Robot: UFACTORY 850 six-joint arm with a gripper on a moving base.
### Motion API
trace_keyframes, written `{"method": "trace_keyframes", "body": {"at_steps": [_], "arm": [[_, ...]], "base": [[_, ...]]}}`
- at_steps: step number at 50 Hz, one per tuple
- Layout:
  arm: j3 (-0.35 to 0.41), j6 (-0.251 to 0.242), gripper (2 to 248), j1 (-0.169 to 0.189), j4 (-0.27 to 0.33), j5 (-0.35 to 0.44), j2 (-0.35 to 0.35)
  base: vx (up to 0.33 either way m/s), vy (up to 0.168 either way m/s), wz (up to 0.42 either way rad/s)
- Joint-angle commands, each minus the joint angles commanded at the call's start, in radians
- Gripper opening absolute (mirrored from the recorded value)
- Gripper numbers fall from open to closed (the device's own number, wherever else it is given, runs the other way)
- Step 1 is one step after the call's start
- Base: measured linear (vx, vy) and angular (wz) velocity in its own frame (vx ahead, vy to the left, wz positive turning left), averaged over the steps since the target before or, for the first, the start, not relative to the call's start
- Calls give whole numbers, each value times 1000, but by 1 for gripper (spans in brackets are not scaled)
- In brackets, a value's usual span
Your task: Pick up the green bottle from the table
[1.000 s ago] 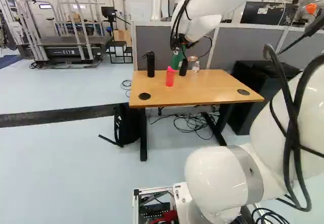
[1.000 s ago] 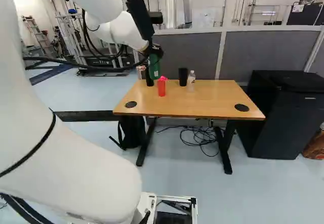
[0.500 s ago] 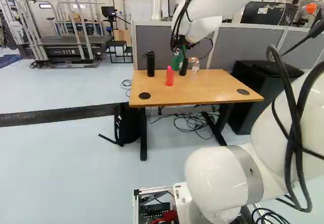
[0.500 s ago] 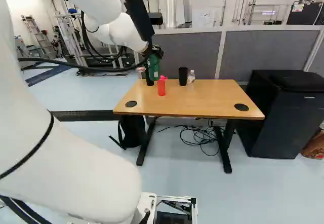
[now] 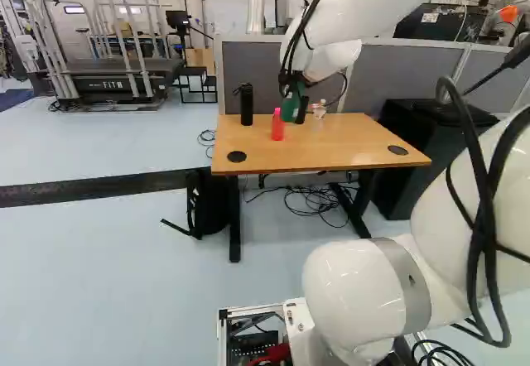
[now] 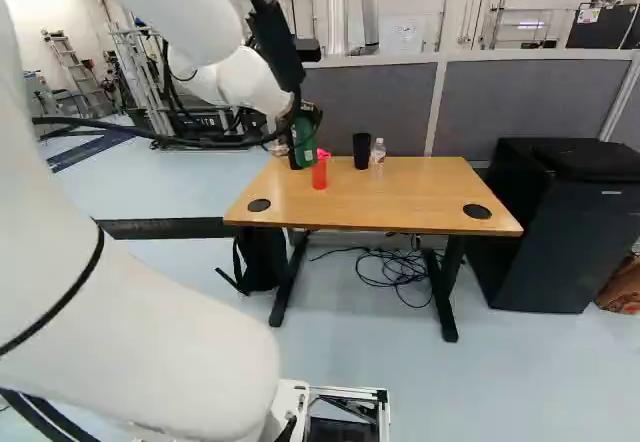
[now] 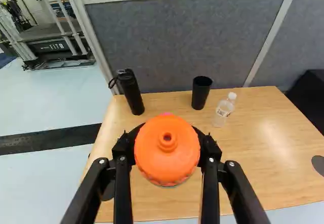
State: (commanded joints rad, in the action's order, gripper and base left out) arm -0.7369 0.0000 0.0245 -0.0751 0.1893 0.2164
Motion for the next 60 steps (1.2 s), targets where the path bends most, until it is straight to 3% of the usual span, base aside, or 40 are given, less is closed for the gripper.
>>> {"method": "trace_keyframes", "body": {"at_steps": [23,60], "arm": [[135,0,35,-5,16,143,13],[431,0,35,-16,50,453,42]], "base": [[0,0,0],[0,0,0]]}}
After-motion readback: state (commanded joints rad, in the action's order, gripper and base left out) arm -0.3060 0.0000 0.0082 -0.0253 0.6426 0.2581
